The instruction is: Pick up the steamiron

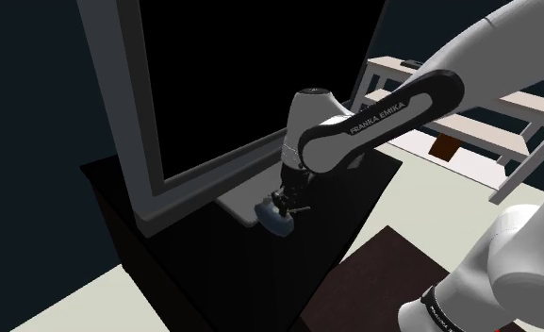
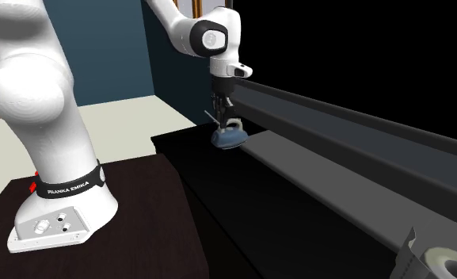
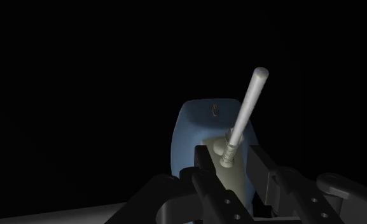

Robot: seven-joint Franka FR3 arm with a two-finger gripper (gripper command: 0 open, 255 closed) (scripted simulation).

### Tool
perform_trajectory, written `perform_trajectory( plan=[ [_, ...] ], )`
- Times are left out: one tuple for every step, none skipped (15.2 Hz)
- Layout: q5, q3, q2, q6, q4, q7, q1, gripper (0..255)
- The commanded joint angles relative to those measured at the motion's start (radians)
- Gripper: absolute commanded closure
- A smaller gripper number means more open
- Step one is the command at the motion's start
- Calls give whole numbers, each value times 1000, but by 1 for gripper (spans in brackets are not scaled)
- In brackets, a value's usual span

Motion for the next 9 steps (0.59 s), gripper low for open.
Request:
perform_trajectory(
  plan=[
    [4,-1,-24,-29,5,-4,-1,255],
    [5,-2,-35,-44,9,-5,-1,255],
    [7,-2,-46,-58,13,-6,-1,255],
    [8,-3,-57,-73,17,-7,0,255],
    [10,-3,-67,-88,22,-8,0,255],
    [11,-3,-77,-103,27,-8,0,255],
    [12,-4,-87,-118,32,-9,0,255],
    [12,-4,-89,-120,32,-9,0,255],
    [12,-4,-88,-120,32,-9,0,255]
  ],
)
